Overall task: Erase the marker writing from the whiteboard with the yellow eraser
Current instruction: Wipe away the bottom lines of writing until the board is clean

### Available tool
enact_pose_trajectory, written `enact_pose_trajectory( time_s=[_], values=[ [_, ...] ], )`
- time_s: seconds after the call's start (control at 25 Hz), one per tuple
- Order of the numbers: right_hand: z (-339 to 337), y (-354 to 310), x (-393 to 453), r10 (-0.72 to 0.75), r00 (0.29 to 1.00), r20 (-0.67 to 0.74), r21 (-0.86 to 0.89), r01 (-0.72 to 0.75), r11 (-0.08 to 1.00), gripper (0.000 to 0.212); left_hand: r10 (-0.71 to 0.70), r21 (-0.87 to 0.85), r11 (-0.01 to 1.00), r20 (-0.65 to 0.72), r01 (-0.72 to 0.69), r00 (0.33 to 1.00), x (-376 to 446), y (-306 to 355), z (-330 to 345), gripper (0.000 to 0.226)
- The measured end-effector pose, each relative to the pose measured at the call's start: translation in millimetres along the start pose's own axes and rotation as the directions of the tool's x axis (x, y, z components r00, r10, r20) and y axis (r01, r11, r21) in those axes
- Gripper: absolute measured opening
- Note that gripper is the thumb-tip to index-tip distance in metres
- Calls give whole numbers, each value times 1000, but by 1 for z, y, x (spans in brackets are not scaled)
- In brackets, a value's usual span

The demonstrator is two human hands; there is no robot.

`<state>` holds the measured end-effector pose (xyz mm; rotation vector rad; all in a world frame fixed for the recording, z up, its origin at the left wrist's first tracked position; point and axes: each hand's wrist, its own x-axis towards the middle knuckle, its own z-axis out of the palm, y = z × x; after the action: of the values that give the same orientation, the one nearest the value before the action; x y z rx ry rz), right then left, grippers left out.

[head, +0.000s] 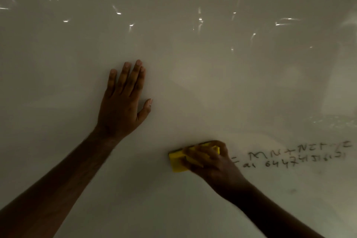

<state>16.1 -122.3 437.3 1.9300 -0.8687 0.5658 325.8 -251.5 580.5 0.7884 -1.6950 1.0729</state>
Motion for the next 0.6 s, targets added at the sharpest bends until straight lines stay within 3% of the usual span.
enact_pose_trajectory(
  time_s=[0.16,0.36,0.48,0.6],
  values=[
    [-3,10,-68,-105,985,136,-66,115,991,49,-24,-22,999,27,24,999,-11,8,-1,83],
    [-46,68,-35,178,984,-8,-114,-178,977,40,54,11,998,35,-54,998,-11,31,2,83],
    [-43,66,-11,290,953,-84,-46,-294,955,32,97,1,995,41,-97,995,8,54,6,82],
    [-21,46,-57,128,992,3,-31,-128,991,35,119,-13,993,36,-119,992,23,76,9,82]
  ],
)
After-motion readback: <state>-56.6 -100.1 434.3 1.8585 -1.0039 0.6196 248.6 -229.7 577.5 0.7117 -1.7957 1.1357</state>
